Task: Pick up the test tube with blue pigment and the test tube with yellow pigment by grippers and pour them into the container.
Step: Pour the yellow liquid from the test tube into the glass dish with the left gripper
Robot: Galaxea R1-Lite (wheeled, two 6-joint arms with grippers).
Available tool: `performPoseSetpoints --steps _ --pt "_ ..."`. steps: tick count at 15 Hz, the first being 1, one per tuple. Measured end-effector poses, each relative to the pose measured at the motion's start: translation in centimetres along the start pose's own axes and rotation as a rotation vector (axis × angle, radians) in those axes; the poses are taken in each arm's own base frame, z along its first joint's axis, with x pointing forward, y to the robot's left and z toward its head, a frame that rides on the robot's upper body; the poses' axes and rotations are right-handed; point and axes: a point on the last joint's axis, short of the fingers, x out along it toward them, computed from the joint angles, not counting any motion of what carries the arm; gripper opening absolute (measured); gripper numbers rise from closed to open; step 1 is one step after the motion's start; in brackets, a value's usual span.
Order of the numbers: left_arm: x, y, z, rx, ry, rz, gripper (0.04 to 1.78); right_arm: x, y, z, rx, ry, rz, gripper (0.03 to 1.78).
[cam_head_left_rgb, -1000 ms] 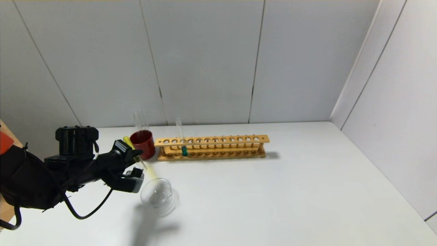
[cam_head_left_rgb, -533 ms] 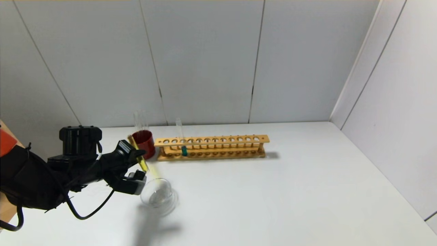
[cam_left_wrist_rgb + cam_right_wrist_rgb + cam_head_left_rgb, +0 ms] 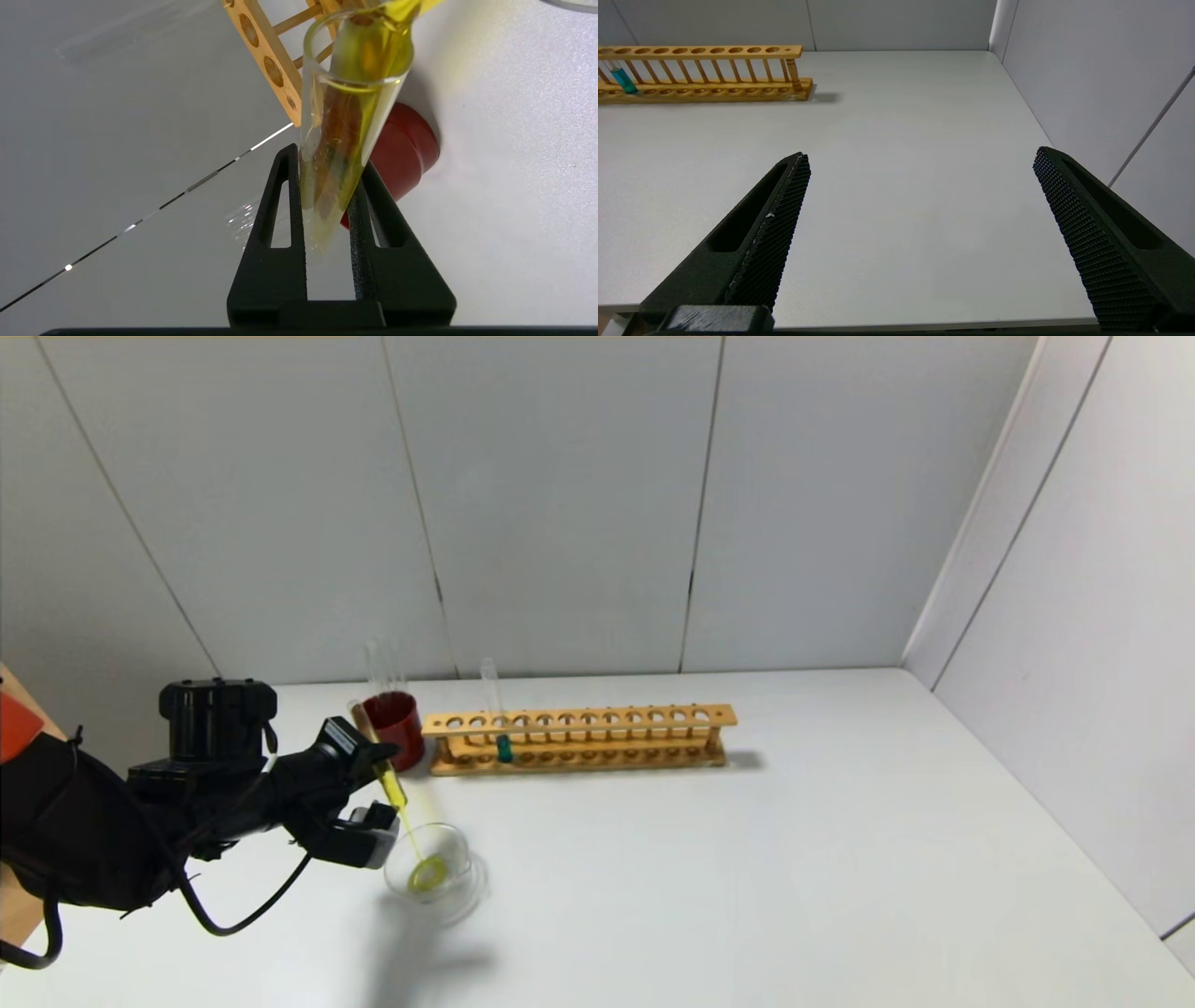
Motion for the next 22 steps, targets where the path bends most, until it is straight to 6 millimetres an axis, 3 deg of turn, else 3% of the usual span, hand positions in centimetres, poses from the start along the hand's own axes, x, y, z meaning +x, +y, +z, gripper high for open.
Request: performPoseSetpoints --steps 22 --pt "-0.8 0.4 1.1 0.096 -0.023 0.011 0.31 0.0 0.0 0.0 0.0 0.0 0.0 1.75"
